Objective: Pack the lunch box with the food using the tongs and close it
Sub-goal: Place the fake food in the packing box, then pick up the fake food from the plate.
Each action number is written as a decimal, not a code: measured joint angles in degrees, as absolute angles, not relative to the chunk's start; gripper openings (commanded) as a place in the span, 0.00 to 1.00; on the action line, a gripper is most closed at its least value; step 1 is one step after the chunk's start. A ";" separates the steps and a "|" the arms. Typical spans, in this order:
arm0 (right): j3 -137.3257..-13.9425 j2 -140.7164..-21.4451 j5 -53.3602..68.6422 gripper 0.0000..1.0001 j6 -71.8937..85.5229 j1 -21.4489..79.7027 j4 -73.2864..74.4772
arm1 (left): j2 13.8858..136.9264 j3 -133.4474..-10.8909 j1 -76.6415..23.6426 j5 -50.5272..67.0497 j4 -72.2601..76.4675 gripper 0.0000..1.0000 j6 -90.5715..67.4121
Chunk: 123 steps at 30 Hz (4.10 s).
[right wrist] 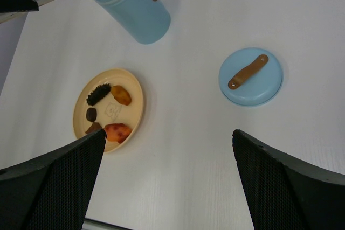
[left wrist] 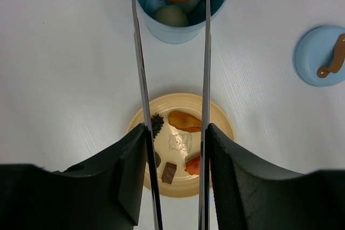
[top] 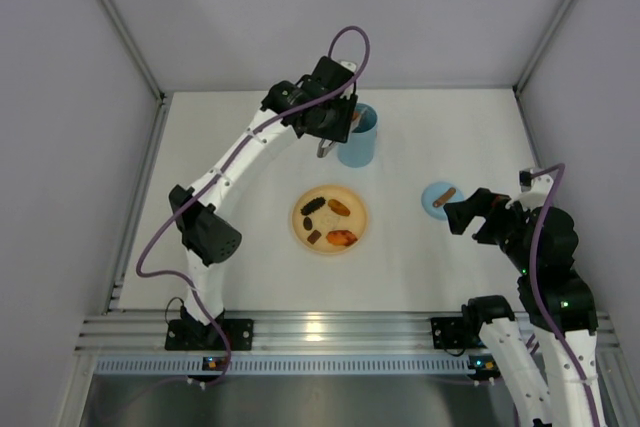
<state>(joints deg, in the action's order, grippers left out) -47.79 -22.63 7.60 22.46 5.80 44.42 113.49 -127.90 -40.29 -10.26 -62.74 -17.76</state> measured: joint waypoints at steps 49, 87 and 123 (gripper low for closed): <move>-47.81 -22.87 7.40 1.00 22.02 5.80 44.45 | 84.05 -97.60 -45.98 -7.31 -61.17 0.59 -19.00; -47.81 -22.87 7.42 0.99 22.00 5.80 44.47 | 87.33 -74.35 -48.90 -5.37 -48.12 0.62 -24.51; -48.82 -22.92 7.40 1.00 22.06 5.80 44.91 | 86.52 -80.99 -49.06 -7.09 -51.64 0.43 -23.49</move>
